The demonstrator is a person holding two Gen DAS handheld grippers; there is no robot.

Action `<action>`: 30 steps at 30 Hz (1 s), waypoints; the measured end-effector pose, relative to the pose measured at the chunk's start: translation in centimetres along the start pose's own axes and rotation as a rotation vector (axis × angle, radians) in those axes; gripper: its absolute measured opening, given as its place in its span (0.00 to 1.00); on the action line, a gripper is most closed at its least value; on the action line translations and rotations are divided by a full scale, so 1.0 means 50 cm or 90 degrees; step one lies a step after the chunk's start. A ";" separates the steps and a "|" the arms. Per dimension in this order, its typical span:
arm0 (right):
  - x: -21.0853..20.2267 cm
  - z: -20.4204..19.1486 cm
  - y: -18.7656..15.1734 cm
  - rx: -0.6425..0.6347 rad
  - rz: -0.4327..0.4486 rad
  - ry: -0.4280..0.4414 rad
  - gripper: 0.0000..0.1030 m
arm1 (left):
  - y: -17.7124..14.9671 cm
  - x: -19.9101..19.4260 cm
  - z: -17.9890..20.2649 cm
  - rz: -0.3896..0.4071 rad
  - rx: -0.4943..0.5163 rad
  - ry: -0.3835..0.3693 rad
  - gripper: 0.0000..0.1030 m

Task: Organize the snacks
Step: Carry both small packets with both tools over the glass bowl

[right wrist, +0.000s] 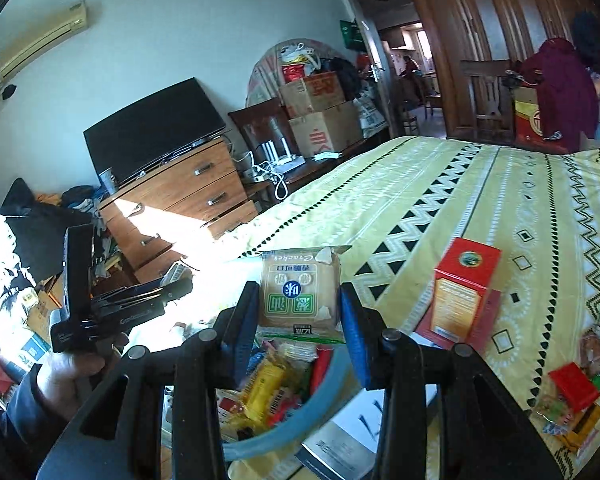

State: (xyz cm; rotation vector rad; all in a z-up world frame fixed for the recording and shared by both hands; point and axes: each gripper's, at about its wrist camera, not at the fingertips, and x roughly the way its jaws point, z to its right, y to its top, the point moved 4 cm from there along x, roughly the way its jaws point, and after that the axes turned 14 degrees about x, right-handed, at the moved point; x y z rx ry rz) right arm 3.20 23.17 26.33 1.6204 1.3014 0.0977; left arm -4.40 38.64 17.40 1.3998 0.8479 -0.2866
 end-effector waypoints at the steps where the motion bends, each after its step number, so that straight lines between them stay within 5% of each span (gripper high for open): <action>1: 0.019 -0.018 -0.002 -0.006 -0.008 0.005 0.42 | -0.002 0.003 -0.004 -0.002 -0.004 0.001 0.51; 13: 0.137 -0.095 -0.026 -0.038 -0.061 0.014 0.42 | -0.008 0.029 -0.052 -0.009 -0.004 -0.008 0.51; 30: 0.174 -0.096 -0.030 -0.039 -0.077 0.006 0.42 | -0.008 0.042 -0.072 -0.013 -0.010 -0.020 0.50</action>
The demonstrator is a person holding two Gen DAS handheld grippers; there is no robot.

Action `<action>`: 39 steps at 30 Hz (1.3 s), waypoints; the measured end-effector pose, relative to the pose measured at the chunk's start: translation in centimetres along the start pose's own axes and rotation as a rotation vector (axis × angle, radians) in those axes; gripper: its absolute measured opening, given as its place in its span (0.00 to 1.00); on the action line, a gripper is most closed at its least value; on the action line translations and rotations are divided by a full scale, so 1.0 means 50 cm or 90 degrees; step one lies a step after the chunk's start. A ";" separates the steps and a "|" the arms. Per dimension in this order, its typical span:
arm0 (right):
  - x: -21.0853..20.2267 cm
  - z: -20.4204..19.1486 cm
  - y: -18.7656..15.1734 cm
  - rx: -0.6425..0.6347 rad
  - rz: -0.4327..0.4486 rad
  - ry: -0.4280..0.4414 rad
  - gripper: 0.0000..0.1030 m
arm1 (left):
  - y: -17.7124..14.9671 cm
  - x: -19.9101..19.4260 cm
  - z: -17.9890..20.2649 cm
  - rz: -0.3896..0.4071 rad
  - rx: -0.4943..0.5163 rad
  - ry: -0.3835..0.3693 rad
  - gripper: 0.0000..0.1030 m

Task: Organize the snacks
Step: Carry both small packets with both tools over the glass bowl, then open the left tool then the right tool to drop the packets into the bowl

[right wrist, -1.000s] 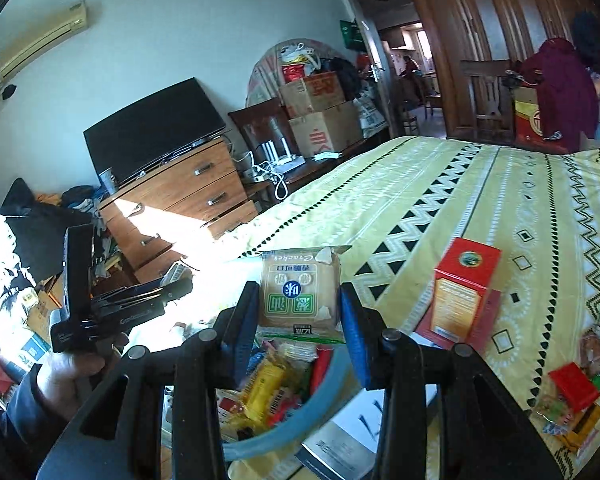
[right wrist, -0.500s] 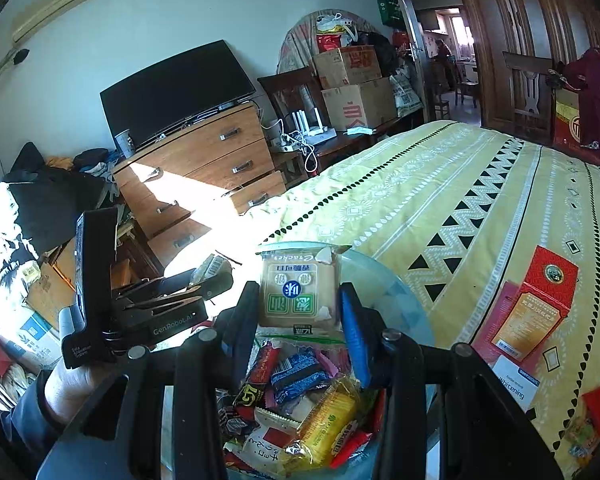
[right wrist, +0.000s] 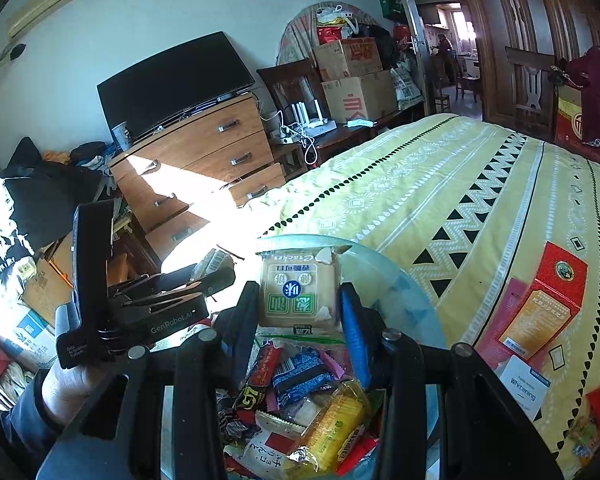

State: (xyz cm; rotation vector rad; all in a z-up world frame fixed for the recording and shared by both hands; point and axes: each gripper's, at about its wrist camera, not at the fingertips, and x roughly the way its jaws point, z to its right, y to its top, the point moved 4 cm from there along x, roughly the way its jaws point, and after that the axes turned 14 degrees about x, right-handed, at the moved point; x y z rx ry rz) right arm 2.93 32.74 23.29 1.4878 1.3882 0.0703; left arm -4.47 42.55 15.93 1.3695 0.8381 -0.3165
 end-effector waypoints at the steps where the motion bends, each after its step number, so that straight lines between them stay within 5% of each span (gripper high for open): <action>1: 0.001 0.000 0.000 0.000 0.000 0.000 0.42 | 0.000 0.000 0.000 0.000 0.000 -0.001 0.50; 39: 0.020 0.028 -0.010 0.014 -0.009 0.000 0.43 | 0.001 0.015 0.015 -0.009 0.002 -0.003 0.51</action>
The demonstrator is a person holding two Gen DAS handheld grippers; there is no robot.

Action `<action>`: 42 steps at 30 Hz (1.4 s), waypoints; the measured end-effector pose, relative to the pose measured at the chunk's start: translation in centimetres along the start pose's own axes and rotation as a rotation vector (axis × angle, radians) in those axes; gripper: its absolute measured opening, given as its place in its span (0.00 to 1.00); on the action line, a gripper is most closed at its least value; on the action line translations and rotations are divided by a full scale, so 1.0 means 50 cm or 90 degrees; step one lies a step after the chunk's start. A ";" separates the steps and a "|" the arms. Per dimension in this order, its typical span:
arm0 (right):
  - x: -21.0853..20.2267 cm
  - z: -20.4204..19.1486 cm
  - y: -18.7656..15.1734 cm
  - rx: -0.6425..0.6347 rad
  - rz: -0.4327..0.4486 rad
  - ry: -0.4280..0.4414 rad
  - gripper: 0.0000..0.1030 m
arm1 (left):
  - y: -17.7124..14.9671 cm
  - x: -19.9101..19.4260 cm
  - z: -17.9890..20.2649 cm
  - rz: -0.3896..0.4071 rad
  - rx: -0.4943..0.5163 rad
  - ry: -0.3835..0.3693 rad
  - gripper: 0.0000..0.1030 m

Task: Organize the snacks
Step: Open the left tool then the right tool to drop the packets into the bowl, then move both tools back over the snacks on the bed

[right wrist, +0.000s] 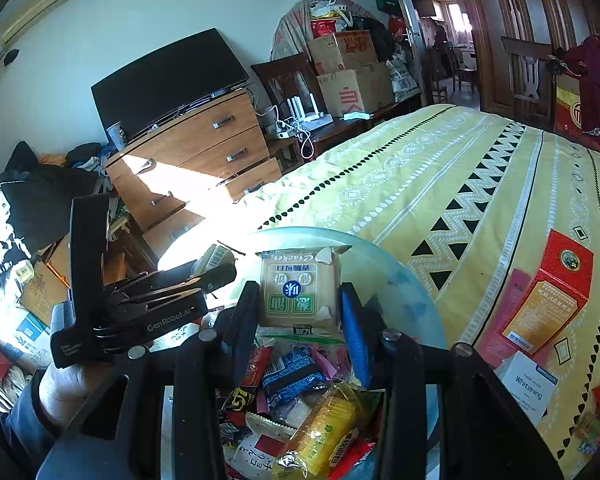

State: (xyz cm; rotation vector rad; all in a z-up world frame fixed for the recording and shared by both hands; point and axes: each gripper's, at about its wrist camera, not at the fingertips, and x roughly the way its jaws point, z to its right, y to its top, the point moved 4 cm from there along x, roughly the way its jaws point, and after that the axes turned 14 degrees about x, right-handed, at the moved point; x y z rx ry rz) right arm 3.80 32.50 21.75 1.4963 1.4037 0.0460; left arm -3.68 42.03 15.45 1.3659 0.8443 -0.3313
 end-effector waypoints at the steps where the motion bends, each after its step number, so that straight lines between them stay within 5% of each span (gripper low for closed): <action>1: 0.001 -0.001 0.000 0.000 0.000 0.000 0.43 | 0.000 0.000 0.000 0.000 0.000 0.000 0.51; 12: 0.016 0.014 -0.004 0.020 -0.007 0.001 0.45 | -0.008 0.015 -0.011 -0.011 -0.018 0.004 0.53; 16: 0.014 0.010 -0.008 0.020 -0.006 0.003 0.52 | -0.009 0.014 -0.012 -0.014 -0.018 0.021 0.74; 19: 0.001 0.006 -0.017 0.020 -0.005 0.004 0.61 | -0.011 0.003 -0.012 -0.009 -0.021 0.026 0.77; 25: -0.095 0.029 -0.119 -0.008 0.003 -0.035 0.63 | -0.016 -0.031 0.024 0.009 -0.008 0.009 0.77; 33: -0.309 0.179 -0.362 0.050 -0.009 -0.143 0.69 | -0.030 -0.089 0.212 0.028 0.064 -0.064 0.77; 38: -0.417 0.321 -0.522 0.172 -0.040 -0.215 0.75 | -0.042 -0.152 0.415 0.055 0.160 -0.155 0.82; 42: -0.494 0.382 -0.584 0.233 -0.022 -0.227 0.76 | -0.068 -0.178 0.590 0.051 0.264 -0.224 0.87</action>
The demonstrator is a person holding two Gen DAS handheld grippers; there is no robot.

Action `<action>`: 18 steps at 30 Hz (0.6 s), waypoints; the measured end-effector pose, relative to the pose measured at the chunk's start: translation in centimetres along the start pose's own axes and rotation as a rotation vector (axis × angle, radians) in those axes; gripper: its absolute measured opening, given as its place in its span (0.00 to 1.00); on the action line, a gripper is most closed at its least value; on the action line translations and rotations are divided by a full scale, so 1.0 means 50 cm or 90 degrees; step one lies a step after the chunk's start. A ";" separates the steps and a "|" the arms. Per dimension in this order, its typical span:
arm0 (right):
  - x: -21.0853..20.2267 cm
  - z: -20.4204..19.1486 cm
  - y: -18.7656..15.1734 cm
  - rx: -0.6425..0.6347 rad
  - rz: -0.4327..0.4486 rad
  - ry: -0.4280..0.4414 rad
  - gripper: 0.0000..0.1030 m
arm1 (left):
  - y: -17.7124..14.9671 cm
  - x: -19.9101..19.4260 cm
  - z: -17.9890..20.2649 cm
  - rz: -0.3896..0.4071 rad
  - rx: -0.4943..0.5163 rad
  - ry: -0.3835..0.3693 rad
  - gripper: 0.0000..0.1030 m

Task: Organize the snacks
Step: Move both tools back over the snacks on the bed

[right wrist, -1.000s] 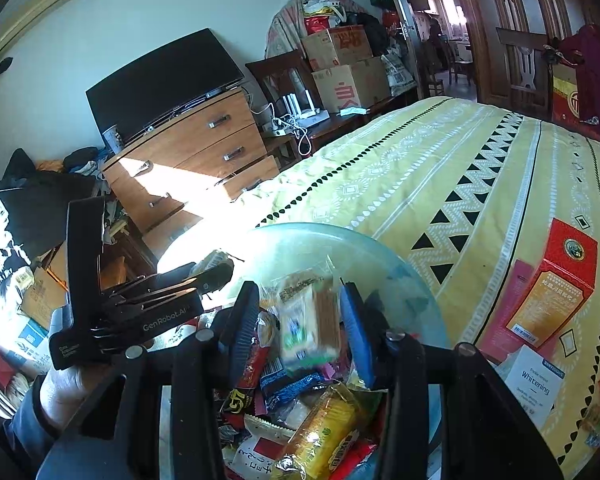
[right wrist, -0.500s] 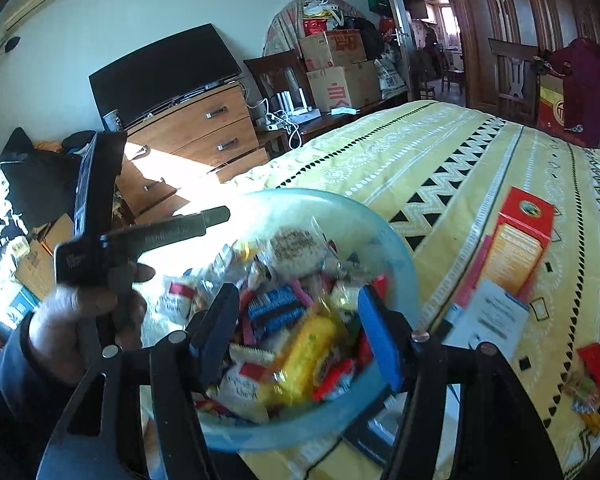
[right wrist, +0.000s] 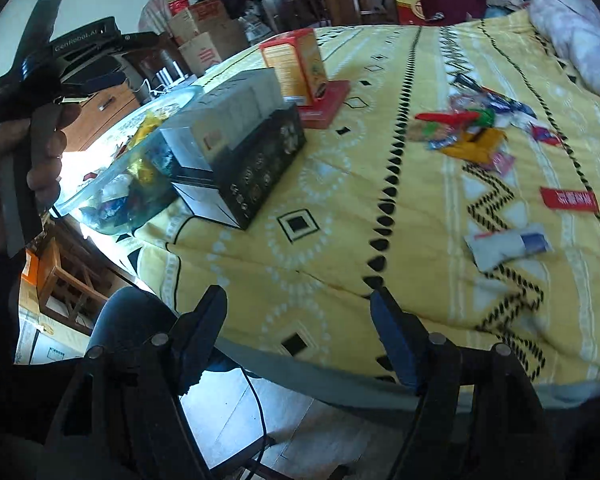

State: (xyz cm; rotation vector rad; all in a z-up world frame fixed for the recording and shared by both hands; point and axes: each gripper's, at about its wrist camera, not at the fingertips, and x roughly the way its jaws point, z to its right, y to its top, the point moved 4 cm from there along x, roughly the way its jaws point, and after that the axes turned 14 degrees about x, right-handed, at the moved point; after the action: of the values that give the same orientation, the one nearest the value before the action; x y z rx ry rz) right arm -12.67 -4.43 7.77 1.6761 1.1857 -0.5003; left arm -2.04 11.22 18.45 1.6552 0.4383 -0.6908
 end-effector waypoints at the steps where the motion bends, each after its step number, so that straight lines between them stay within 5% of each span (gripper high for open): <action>1: -0.009 0.015 0.002 0.011 0.004 -0.001 0.76 | 0.007 0.011 0.032 -0.006 0.021 -0.014 0.88; 5: -0.034 0.070 0.013 0.051 0.019 0.015 0.76 | 0.019 0.098 0.139 -0.057 0.059 -0.081 0.88; 10: -0.049 0.143 0.053 0.103 0.030 0.052 0.76 | 0.014 0.209 0.196 -0.114 0.059 -0.051 0.84; 14: -0.053 0.202 0.155 0.116 0.071 0.080 0.75 | -0.014 0.250 0.208 -0.121 0.065 -0.021 0.84; 18: -0.027 0.263 0.309 0.104 0.098 0.070 0.58 | -0.072 0.288 0.233 -0.134 0.122 -0.018 0.84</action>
State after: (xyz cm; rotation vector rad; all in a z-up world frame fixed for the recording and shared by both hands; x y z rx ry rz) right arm 2.86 -17.26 10.50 1.9403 1.1079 -0.4227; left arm 4.18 -0.70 5.24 1.7925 0.5444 -0.9358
